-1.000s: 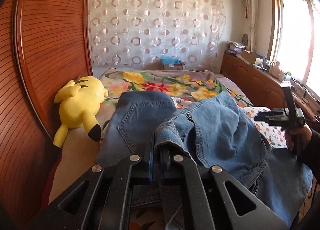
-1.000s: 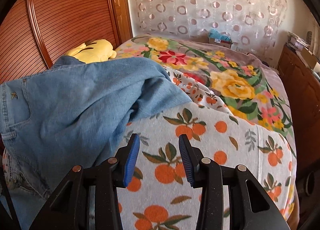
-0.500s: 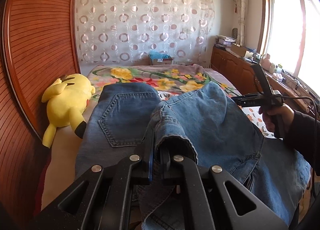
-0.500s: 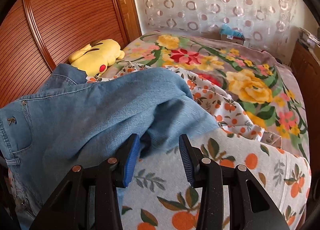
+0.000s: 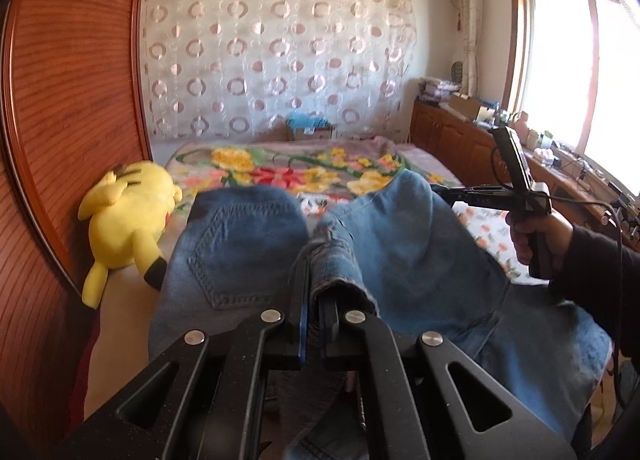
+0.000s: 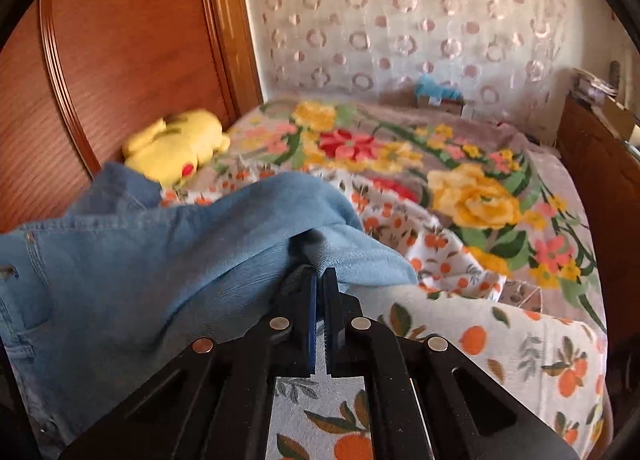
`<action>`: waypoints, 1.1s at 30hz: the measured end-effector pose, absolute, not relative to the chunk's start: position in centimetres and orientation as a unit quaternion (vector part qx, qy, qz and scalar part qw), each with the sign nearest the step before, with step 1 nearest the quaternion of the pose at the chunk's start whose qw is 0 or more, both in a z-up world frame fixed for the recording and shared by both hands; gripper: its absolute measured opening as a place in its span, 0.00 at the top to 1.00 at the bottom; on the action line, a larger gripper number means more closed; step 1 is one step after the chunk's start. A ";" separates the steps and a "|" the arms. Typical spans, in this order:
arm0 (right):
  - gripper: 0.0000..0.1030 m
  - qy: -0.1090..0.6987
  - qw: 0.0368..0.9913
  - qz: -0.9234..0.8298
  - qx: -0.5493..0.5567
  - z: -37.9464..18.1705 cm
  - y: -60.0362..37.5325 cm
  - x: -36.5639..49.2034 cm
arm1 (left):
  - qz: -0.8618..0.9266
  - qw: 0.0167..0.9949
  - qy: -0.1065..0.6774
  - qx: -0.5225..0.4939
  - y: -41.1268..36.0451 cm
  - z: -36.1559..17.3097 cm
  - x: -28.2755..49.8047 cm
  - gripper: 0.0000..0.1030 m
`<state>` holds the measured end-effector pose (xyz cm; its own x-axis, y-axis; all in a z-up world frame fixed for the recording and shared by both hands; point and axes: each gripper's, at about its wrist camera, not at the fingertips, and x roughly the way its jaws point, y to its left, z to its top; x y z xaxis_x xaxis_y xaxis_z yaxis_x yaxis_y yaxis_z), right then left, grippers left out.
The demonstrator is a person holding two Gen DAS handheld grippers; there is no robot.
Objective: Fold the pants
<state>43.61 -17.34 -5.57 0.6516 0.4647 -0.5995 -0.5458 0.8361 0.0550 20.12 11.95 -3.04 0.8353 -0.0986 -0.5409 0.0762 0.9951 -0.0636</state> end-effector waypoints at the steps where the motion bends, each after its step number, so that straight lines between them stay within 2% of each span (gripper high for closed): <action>1: 0.98 0.298 0.912 0.275 -0.057 -4.8 -18.2 43.1 | -0.048 0.959 0.278 -0.017 11.6 -2.4 20.0 0.96; 11: 0.98 0.185 0.951 0.245 -0.041 2.8 -25.4 35.8 | -0.065 0.979 0.195 0.006 7.7 6.0 20.4 0.97; 16: 0.98 0.154 0.961 0.225 -0.038 4.1 -29.2 31.6 | -0.061 0.983 0.173 0.013 6.6 7.9 22.8 0.97; 20: 0.98 0.149 0.968 0.199 -0.042 3.0 -31.5 28.8 | -0.052 0.982 0.183 0.005 6.7 7.3 26.5 0.97; 26: 0.98 0.170 0.970 0.164 -0.053 0.6 -29.9 25.9 | -0.030 0.977 0.211 0.015 6.5 4.6 32.4 0.97; 33: 0.98 0.266 0.946 0.166 -0.078 -5.7 -26.6 26.2 | -0.014 0.953 0.301 0.030 7.0 -1.9 36.6 0.96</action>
<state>26.23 -26.61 -5.71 0.8034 0.2736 -0.5289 -0.3566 0.9324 -0.0592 36.64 7.05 -1.90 0.8190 -0.0097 -0.5738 0.0454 0.9978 0.0479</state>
